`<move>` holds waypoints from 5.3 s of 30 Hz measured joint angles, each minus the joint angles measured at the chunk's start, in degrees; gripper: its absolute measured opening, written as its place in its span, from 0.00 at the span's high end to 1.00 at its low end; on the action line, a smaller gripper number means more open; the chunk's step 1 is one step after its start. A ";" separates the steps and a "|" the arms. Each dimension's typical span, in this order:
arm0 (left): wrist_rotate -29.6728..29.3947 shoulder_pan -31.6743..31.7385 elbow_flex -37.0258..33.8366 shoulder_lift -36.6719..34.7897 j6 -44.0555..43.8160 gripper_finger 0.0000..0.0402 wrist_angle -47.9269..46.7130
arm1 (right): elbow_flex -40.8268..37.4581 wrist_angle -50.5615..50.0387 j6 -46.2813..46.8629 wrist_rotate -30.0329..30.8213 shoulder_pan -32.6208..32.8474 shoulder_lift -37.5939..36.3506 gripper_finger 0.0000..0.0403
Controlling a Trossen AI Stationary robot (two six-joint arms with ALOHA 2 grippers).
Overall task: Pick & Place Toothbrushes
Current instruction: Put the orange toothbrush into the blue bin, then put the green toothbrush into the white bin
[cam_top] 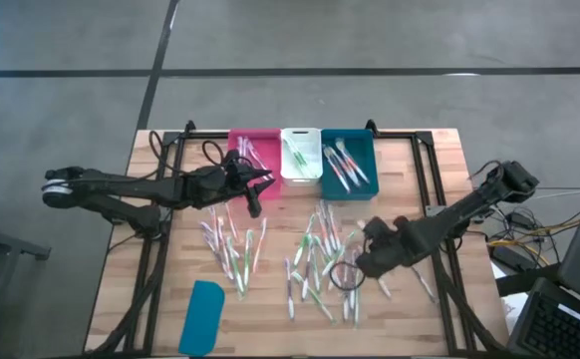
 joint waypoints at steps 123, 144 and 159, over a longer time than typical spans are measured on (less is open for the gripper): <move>-0.42 -25.57 22.05 35.45 -67.87 0.70 -62.31 | 21.38 9.94 -76.11 -11.40 -58.26 1.34 0.67; 3.47 -25.49 22.05 39.17 -68.20 0.80 -59.85 | 21.35 9.92 -76.11 -11.40 -58.26 1.36 0.65; -3.38 -24.28 24.74 35.80 -62.93 0.99 -60.26 | 21.35 9.87 -76.55 -11.42 -58.26 1.36 0.79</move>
